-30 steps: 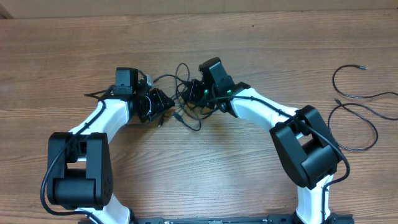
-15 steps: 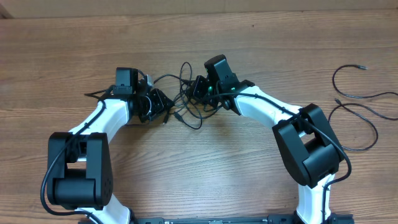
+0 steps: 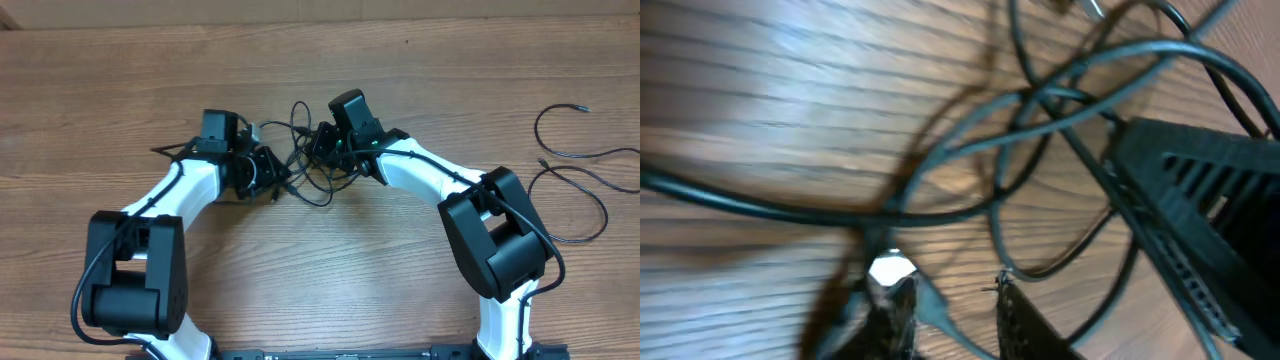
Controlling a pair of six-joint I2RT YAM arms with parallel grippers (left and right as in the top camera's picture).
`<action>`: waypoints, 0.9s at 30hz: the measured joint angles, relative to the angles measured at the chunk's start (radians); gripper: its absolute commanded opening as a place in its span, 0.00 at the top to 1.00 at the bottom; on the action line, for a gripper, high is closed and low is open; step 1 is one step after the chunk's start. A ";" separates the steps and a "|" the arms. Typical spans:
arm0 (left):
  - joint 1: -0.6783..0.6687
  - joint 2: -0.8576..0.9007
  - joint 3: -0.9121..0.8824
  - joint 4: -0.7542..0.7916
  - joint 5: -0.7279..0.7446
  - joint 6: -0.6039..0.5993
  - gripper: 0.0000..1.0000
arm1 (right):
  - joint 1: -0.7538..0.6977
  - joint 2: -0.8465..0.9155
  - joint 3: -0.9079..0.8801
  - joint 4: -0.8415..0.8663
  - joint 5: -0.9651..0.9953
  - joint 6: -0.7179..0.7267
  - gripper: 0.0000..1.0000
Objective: Untangle cables
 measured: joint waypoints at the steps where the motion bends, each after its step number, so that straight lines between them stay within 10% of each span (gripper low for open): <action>1: -0.010 0.000 0.000 0.002 0.000 -0.002 0.86 | 0.000 0.000 0.000 -0.004 0.001 0.000 0.96; 12: -0.050 0.000 0.000 0.019 -0.002 -0.001 0.77 | 0.000 0.000 0.000 -0.022 0.017 -0.009 0.94; 27: 0.002 0.000 0.000 -0.005 -0.060 0.000 0.70 | -0.033 -0.004 0.046 -0.095 -0.086 -0.145 0.52</action>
